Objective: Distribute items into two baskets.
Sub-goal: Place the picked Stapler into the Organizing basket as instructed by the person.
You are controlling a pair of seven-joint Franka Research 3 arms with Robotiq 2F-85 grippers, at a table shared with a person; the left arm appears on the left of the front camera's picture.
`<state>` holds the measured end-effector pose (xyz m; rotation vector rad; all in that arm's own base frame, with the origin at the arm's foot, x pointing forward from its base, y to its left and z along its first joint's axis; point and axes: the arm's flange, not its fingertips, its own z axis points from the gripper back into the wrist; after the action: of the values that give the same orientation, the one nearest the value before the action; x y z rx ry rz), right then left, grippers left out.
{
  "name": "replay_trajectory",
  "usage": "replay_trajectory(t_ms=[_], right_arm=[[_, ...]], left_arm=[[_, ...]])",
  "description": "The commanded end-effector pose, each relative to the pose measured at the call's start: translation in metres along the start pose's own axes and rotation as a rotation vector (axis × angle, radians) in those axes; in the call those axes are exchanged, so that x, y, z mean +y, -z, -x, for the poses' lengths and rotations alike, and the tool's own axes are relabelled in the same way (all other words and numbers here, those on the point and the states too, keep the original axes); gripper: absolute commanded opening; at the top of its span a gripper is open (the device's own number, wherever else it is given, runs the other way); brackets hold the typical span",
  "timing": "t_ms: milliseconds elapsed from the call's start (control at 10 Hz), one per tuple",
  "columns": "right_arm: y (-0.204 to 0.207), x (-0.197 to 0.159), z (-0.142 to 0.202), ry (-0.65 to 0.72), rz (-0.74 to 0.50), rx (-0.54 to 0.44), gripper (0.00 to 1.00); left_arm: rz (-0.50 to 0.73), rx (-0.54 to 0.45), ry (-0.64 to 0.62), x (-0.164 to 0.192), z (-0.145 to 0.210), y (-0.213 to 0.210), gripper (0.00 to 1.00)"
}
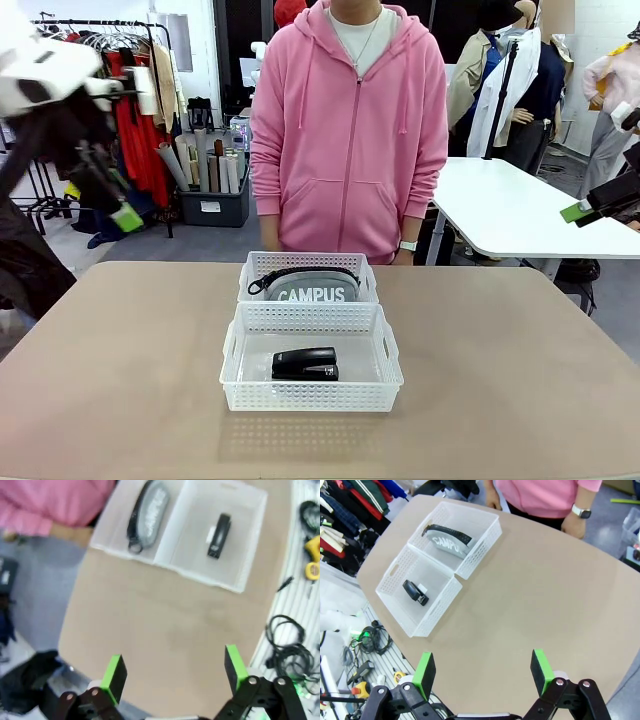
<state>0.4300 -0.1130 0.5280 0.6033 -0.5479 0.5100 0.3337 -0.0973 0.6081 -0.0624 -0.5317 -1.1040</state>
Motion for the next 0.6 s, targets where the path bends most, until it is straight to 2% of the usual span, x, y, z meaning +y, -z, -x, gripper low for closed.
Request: replay_trajectory(t_ms=[0, 200, 300, 500], right_arm=[[0.000, 0.001, 0.000, -0.001, -0.001, -0.003, 1.00], [0.000, 0.001, 0.000, -0.001, -0.001, -0.003, 1.00], [0.000, 0.001, 0.000, -0.001, -0.001, -0.003, 1.00], [0.000, 0.001, 0.000, -0.001, -0.001, -0.003, 1.00]], left_arm=[[-0.128, 0.004, -0.148, -0.015, 0.043, -0.028, 1.00], [-0.178, -0.049, -0.203, -0.018, 0.064, -0.043, 1.00], [-0.159, -0.066, -0.193, -0.018, 0.065, -0.042, 1.00], [-0.153, -0.050, -0.196, -0.015, 0.068, -0.054, 1.00]])
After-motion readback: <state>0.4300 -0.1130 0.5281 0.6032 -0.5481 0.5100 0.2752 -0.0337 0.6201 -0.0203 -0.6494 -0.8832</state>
